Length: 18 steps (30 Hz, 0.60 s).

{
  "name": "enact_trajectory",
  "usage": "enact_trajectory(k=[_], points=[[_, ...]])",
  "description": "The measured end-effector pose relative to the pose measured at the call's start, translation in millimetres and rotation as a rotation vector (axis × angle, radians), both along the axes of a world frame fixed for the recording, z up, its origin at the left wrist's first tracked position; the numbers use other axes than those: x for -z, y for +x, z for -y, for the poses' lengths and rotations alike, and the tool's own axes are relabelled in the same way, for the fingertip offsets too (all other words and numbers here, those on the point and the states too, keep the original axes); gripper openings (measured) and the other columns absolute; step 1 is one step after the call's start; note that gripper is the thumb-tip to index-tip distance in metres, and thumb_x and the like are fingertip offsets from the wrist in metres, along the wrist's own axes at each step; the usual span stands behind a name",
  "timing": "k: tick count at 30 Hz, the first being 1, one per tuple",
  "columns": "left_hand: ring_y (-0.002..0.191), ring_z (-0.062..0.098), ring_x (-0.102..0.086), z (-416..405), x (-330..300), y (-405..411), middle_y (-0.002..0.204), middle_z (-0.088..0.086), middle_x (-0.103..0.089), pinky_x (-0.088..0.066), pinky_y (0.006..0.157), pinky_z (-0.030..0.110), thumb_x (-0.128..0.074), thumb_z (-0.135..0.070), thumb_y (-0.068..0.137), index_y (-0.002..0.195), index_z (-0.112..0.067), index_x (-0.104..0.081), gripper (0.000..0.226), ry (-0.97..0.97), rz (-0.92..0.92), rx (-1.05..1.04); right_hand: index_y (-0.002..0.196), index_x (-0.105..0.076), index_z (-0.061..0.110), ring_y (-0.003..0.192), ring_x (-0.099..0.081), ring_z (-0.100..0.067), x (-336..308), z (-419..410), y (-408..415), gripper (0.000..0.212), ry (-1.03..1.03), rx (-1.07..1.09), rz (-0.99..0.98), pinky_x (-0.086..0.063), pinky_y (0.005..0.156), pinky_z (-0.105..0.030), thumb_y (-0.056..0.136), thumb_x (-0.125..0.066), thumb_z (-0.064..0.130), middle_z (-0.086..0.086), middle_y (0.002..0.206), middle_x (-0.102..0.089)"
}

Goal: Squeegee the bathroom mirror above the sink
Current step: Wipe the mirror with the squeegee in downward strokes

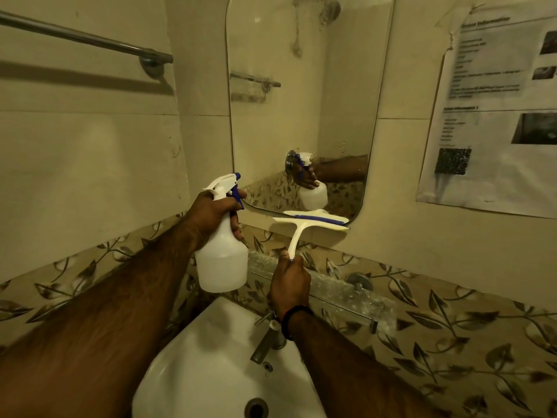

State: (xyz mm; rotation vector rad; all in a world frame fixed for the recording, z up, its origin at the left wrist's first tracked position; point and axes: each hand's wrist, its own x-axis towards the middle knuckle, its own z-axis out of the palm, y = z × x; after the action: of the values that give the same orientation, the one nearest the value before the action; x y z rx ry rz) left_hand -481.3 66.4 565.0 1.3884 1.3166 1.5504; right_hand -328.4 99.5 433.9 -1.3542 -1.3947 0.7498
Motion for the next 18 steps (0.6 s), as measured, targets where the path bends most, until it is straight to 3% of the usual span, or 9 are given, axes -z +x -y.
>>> enact_trajectory(k=[9, 13, 18], points=[[0.041, 0.028, -0.056, -0.5, -11.3, -2.0, 0.051, 0.012, -0.056, -0.055, 0.048, 0.036, -0.05, -0.001, 0.091, 0.116, -0.003, -0.061, 0.027, 0.028, 0.007, -0.01, 0.11, -0.053, 0.015, 0.062, -0.053, -0.01, -11.0, 5.1, -0.3, 0.034, 0.131, -0.071, 0.018, -0.04, 0.05, -0.021, 0.1, -0.037, 0.042, 0.003, 0.074, -0.056], [0.041, 0.029, -0.057, -1.1, -22.7, -7.2, 0.051, 0.013, -0.056, -0.056, 0.049, 0.037, -0.05, -0.001, 0.092, 0.116, -0.003, -0.06, 0.026, 0.048, -0.023, -0.031, 0.102, -0.05, 0.017, 0.057, -0.049, -0.007, -64.8, -12.8, -8.9, 0.033, 0.262, -0.068, 0.052, -0.03, 0.045, -0.02, 0.1, -0.034, 0.045, 0.005, 0.069, -0.051], [0.042, 0.031, -0.056, 0.8, -36.2, -9.7, 0.052, 0.017, -0.054, -0.057, 0.051, 0.04, -0.051, 0.0, 0.091, 0.113, -0.003, -0.061, 0.025, 0.059, -0.002, -0.043, 0.092, -0.041, 0.025, 0.056, -0.047, -0.004, -162.0, -35.8, -21.8, 0.024, 0.458, -0.104, 0.042, -0.029, 0.044, -0.02, 0.101, -0.033, 0.046, 0.01, 0.067, -0.048]])
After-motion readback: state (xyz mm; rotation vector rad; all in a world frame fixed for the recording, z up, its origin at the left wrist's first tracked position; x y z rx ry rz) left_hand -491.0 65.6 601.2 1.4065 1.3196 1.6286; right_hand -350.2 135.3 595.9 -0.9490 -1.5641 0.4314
